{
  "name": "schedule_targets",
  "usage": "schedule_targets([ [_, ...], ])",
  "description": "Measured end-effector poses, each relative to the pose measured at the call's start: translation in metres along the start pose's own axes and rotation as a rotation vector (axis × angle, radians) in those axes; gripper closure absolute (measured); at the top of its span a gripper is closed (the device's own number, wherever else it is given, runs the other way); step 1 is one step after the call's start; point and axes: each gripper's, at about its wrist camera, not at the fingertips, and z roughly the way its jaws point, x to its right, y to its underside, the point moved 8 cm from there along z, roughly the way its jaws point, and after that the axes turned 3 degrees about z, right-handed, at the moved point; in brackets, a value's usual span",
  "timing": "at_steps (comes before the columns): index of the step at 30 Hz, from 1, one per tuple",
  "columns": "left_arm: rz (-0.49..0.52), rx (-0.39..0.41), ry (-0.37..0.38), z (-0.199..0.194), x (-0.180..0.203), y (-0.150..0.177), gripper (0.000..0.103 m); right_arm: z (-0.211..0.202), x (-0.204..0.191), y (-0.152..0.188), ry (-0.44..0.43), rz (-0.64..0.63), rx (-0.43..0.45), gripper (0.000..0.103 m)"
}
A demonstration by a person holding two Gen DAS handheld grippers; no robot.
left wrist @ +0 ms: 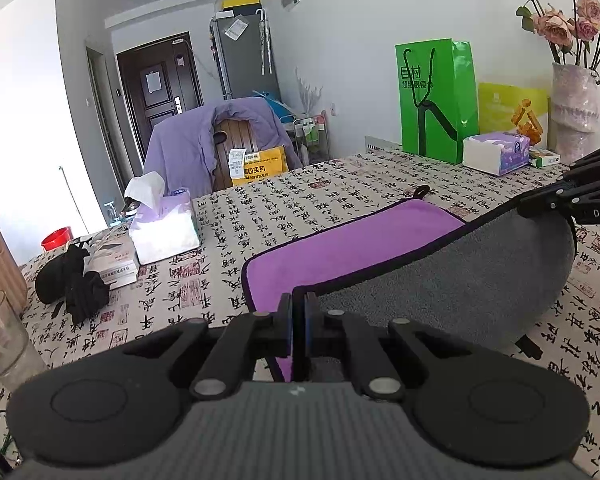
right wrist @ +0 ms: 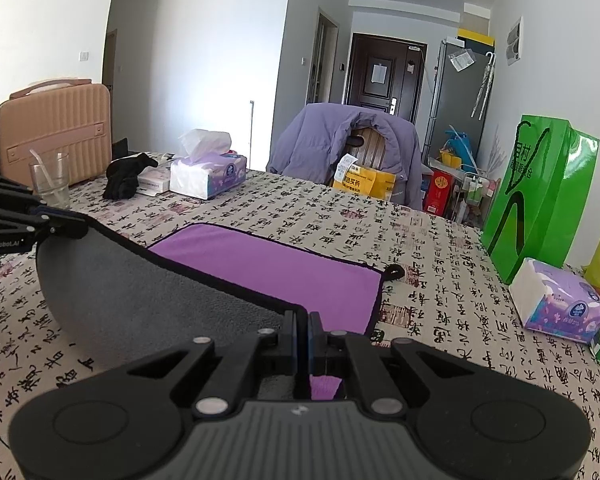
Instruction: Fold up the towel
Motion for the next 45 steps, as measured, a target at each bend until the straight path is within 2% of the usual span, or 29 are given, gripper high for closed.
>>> schedule_targets([
  [19, 0.016, -0.001, -0.006, 0.022, -0.007, -0.008, 0.097, 0.023, 0.007, -0.009, 0.010, -0.016, -0.003, 0.099],
  [45, 0.086, 0.015, -0.023, 0.053, -0.013, -0.030, 0.097, 0.052, 0.021, -0.026, 0.028, -0.057, -0.011, 0.099],
])
